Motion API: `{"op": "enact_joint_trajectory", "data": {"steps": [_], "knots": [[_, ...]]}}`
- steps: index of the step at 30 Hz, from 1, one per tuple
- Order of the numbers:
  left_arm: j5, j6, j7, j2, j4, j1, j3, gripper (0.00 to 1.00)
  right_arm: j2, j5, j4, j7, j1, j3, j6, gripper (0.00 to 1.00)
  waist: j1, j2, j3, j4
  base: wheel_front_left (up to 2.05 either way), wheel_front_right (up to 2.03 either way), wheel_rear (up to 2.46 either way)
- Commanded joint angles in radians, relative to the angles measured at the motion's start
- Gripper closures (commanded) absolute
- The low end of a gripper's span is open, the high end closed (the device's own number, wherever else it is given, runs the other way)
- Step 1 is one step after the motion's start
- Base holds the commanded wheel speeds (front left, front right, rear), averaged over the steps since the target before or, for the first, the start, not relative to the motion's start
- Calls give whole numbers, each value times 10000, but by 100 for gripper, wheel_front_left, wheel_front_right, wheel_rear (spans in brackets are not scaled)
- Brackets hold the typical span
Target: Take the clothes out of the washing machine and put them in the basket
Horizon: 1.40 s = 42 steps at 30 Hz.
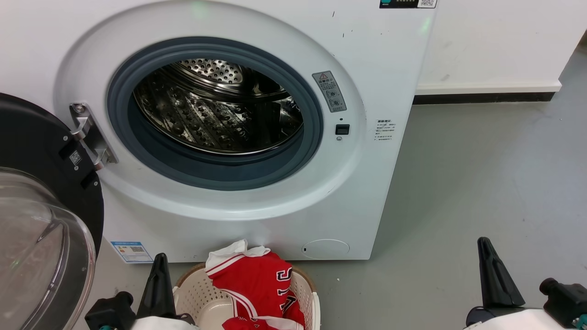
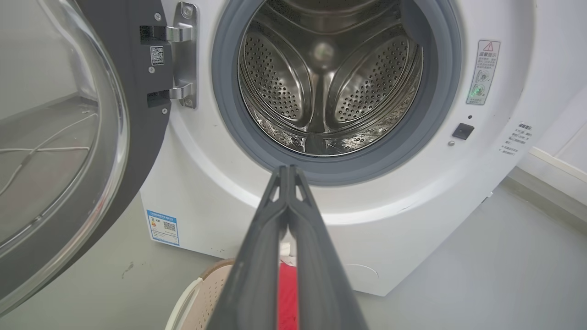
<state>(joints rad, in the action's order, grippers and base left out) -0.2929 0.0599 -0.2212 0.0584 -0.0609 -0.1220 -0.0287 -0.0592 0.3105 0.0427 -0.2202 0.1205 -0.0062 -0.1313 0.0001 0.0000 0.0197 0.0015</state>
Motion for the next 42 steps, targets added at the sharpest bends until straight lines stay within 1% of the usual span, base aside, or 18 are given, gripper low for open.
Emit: {"op": "enact_joint_trajectory", "data": {"steps": [1, 11, 21, 42], "knots": [[-575, -98, 99, 99, 60, 337, 31, 100, -90, 592, -31, 86, -349, 10, 1, 100, -1, 0, -4, 0, 0, 0, 0], [-2483, -371, 446, 183, -265, 660, 83, 100, -175, 2473, 257, 432, -640, -2, 2, 100, -1, 0, -23, -1, 0, 0, 0], [-4172, -612, 776, 236, -510, 917, 156, 100, -229, 4130, 507, 762, -891, -41, 2, 100, -1, 0, -43, -2, 0, 0, 0], [-7133, -1021, 1407, 292, -883, 1355, 347, 100, -284, 7047, 958, 1410, -1354, -165, 4, 100, -1, 0, -87, -5, 0, 0, 0]]}}
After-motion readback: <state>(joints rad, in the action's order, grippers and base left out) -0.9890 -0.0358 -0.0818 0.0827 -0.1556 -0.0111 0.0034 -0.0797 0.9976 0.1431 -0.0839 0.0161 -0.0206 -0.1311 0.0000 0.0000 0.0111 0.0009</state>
